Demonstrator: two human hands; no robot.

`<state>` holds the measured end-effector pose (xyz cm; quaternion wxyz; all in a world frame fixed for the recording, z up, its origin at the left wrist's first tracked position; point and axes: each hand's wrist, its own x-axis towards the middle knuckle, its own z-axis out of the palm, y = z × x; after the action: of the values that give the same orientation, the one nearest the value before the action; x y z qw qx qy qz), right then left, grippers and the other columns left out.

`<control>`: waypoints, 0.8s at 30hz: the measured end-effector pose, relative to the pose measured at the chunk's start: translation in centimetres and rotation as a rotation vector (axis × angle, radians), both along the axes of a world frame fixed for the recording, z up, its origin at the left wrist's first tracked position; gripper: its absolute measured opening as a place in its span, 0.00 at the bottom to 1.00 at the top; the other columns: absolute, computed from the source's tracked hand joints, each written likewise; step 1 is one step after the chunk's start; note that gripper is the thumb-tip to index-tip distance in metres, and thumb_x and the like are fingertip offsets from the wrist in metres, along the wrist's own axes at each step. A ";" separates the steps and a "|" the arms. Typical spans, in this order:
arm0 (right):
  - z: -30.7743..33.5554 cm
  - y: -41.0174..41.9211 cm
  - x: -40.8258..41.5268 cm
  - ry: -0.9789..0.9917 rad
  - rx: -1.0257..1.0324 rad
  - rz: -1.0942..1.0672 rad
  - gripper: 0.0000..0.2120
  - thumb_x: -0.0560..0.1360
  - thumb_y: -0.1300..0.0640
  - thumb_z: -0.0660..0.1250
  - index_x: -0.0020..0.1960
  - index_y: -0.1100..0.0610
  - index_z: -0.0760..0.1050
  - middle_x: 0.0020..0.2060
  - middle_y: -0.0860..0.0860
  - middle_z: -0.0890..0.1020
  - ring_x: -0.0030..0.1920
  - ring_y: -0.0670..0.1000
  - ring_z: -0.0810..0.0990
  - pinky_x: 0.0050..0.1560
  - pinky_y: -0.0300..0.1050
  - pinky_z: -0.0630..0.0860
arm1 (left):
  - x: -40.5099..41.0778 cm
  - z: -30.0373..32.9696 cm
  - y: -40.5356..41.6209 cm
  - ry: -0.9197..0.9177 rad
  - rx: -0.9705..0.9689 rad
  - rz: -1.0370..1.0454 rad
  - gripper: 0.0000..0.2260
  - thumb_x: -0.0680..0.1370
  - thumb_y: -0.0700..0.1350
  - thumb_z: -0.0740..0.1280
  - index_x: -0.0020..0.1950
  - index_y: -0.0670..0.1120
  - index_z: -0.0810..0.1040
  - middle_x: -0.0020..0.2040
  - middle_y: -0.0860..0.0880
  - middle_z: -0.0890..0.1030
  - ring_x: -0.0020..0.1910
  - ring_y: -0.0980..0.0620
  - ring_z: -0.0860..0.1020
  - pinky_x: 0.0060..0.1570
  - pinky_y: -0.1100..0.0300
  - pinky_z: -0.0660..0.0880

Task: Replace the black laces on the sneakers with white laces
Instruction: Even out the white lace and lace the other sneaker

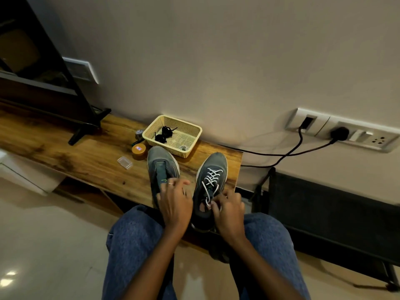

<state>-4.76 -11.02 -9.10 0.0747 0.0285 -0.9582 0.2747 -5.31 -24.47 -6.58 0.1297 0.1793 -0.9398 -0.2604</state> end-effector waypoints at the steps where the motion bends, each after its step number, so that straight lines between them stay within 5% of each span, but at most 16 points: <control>1: 0.2 -0.1 -0.3 -0.028 -0.090 -0.087 0.06 0.74 0.56 0.69 0.49 0.56 0.77 0.51 0.52 0.75 0.53 0.54 0.71 0.49 0.46 0.65 | 0.2 -0.4 -0.5 0.000 0.004 0.058 0.09 0.75 0.45 0.68 0.55 0.53 0.77 0.63 0.49 0.74 0.63 0.47 0.69 0.60 0.51 0.66; 6: 0.2 -0.5 -1.8 -0.427 -0.387 -0.255 0.27 0.72 0.52 0.70 0.66 0.58 0.63 0.62 0.58 0.69 0.63 0.60 0.70 0.61 0.51 0.70 | 2.3 -3.5 -1.2 -0.139 0.021 0.143 0.17 0.72 0.54 0.71 0.59 0.53 0.73 0.77 0.45 0.54 0.74 0.42 0.53 0.69 0.43 0.56; 8: -0.4 -0.9 -2.0 -0.561 -0.431 -0.206 0.29 0.73 0.52 0.69 0.69 0.58 0.61 0.65 0.60 0.70 0.63 0.61 0.72 0.62 0.52 0.72 | 2.8 -4.2 -1.0 -0.142 0.106 0.125 0.21 0.72 0.50 0.73 0.62 0.51 0.73 0.77 0.39 0.49 0.75 0.39 0.54 0.69 0.43 0.60; 13: -0.4 -1.2 -2.6 -0.654 -0.353 -0.136 0.26 0.79 0.54 0.61 0.73 0.58 0.56 0.65 0.61 0.74 0.62 0.63 0.75 0.54 0.47 0.70 | 2.2 -2.7 -1.4 -0.146 0.308 0.171 0.11 0.74 0.42 0.72 0.56 0.45 0.79 0.71 0.37 0.64 0.60 0.38 0.75 0.56 0.52 0.74; 19: 0.4 -0.9 -1.5 -0.621 -0.238 -0.106 0.23 0.78 0.59 0.60 0.71 0.59 0.59 0.60 0.63 0.77 0.58 0.62 0.77 0.50 0.46 0.71 | 3.5 -0.1 -2.8 0.014 0.366 0.215 0.12 0.75 0.38 0.70 0.58 0.42 0.80 0.57 0.40 0.78 0.56 0.41 0.77 0.53 0.53 0.75; 24: 0.7 -1.3 1.2 -0.567 -0.178 0.041 0.26 0.77 0.60 0.60 0.74 0.56 0.57 0.58 0.60 0.79 0.56 0.60 0.78 0.48 0.45 0.72 | 6.3 2.8 -3.6 0.102 0.415 0.210 0.10 0.74 0.37 0.71 0.55 0.42 0.81 0.54 0.42 0.80 0.53 0.45 0.78 0.47 0.63 0.69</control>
<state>-3.61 -12.37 -8.43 -0.1992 -0.0367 -0.9123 0.3560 0.97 -28.06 -3.83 0.1638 0.2855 -0.8345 -0.4420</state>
